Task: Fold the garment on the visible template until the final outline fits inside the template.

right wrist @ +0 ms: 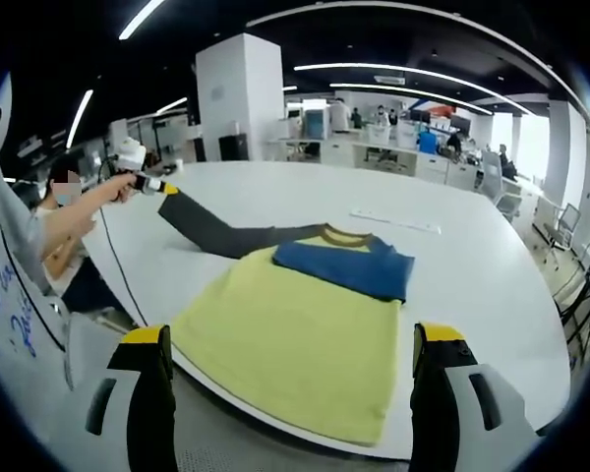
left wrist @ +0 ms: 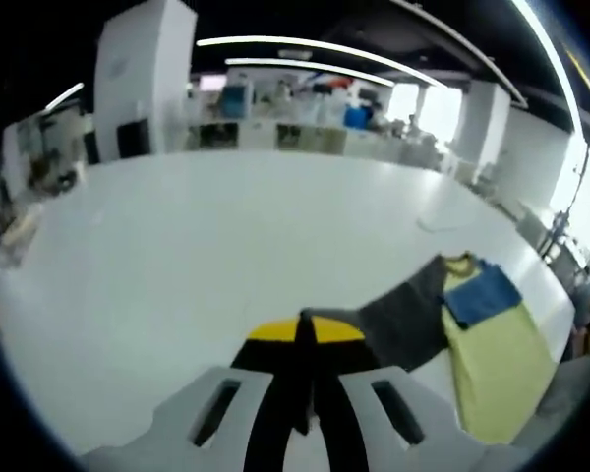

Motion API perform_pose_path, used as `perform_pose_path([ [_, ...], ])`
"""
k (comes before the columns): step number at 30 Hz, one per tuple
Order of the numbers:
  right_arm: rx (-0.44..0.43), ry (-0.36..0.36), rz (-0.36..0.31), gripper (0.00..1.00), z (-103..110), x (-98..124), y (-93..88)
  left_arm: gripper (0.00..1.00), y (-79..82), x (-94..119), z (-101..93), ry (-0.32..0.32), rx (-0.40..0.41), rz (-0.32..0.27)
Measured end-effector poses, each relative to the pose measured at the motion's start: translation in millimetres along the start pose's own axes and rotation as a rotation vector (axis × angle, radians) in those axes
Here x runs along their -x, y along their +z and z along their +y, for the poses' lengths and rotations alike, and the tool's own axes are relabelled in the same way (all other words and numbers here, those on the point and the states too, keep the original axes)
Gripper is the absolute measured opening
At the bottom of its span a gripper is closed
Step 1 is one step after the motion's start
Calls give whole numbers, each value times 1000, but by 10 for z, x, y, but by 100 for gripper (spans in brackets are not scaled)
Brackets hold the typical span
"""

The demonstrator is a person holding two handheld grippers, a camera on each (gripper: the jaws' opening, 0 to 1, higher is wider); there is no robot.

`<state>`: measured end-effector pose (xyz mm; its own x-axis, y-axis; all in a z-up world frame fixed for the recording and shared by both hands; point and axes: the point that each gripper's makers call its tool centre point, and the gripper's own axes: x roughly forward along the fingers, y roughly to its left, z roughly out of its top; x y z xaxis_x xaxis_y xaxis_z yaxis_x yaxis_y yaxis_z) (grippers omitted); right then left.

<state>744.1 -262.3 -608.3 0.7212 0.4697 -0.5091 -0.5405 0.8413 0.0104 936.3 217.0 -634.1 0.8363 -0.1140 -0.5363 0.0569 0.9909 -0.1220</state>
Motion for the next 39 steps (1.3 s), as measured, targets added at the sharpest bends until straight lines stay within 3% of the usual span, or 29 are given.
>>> perform_pose_path([
  [16,16,17,-3,100,-36,26,-30,0,231,102,-219,-24,-19,-44],
  [39,17,47,-36,100,-108,95,-41,0,642,228,-734,-65,-77,-111],
])
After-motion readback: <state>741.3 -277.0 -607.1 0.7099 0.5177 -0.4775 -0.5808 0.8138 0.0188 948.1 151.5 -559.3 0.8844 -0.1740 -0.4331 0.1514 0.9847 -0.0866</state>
